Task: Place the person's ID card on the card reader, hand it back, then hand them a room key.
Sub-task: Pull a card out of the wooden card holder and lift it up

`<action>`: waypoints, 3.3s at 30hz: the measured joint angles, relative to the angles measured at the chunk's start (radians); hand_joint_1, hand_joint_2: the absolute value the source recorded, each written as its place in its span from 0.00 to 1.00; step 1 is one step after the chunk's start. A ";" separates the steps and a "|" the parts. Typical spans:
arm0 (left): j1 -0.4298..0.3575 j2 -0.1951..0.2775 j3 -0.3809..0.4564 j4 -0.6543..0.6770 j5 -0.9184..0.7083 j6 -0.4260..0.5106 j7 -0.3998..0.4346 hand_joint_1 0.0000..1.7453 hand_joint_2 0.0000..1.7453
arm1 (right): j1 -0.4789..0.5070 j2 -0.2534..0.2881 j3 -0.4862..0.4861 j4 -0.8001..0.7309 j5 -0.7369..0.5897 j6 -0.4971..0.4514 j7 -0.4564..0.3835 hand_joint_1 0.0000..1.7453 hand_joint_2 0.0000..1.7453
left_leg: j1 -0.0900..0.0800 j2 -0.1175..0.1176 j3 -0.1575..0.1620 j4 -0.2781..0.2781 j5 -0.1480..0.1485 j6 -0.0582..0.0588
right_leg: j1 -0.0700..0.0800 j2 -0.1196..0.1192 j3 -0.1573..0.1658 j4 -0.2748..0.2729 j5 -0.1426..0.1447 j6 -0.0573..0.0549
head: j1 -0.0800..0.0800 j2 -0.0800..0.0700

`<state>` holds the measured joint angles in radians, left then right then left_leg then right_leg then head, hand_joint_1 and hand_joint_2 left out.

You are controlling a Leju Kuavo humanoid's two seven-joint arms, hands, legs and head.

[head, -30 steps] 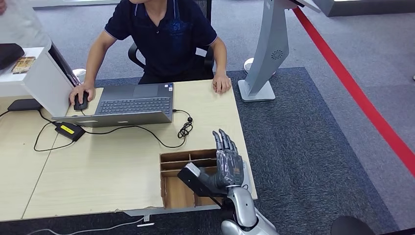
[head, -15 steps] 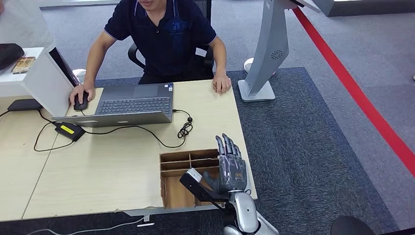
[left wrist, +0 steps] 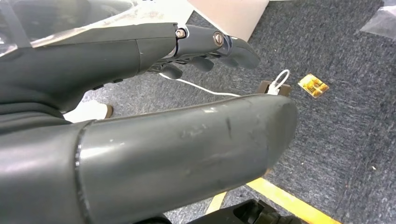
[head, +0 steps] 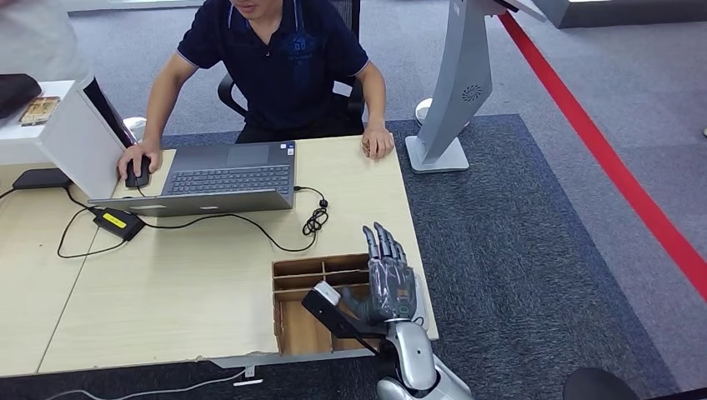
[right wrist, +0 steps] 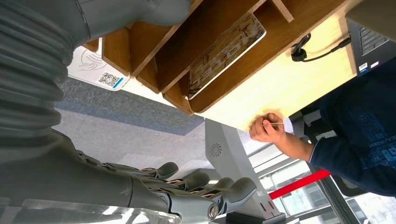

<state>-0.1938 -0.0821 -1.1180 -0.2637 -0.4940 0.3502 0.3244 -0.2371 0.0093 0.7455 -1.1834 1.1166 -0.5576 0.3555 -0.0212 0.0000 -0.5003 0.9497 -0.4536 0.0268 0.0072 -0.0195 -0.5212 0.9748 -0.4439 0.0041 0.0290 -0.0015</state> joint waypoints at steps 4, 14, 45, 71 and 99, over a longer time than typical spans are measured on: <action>0.001 -0.001 0.011 0.000 -0.012 0.000 0.000 0.00 0.00 | 0.000 0.000 0.000 -0.002 0.008 0.000 0.001 0.00 1.00 | 0.000 0.000 0.000 0.000 0.000 0.000 | 0.000 0.000 0.000 0.000 0.000 0.000 | 0.000 0.000; 0.002 -0.003 0.024 -0.001 -0.027 0.000 -0.004 0.00 0.00 | -0.001 0.000 0.000 -0.009 0.016 0.007 0.003 0.02 1.00 | 0.000 0.000 0.000 0.000 0.000 0.000 | 0.000 0.000 0.000 0.000 0.000 0.000 | 0.000 0.000; 0.002 -0.009 0.068 -0.001 -0.058 0.008 -0.050 0.00 0.00 | -0.012 0.000 0.000 -0.009 0.014 0.000 0.003 0.11 1.00 | 0.000 0.000 0.000 0.000 0.000 0.000 | 0.000 0.000 0.000 0.000 0.000 0.000 | 0.000 0.000; 0.062 0.139 0.356 -0.002 0.473 -0.540 -0.088 0.00 0.00 | -0.018 0.030 0.035 0.023 -0.059 0.018 -0.080 0.25 1.00 | 0.002 0.000 -0.001 0.000 0.000 0.000 | 0.002 0.000 0.000 0.000 -0.001 -0.001 | 0.000 0.000; 0.102 0.231 0.502 -0.039 0.430 -0.455 -0.086 0.00 0.00 | -0.055 0.062 0.110 0.107 -0.079 -0.040 -0.066 0.25 1.00 | 0.000 -0.001 -0.001 0.000 0.000 0.000 | 0.000 -0.001 -0.001 0.000 -0.001 -0.001 | 0.000 0.000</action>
<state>-0.0920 0.1487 -0.6157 -0.3022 -0.0637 -0.1046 0.2383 -0.2924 0.0711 0.8554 -1.0767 1.0378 -0.5973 0.2895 -0.0214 -0.0009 -0.5008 0.9496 -0.4534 0.0267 0.0074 -0.0205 -0.5227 0.9745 -0.4447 0.0029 0.0286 -0.0015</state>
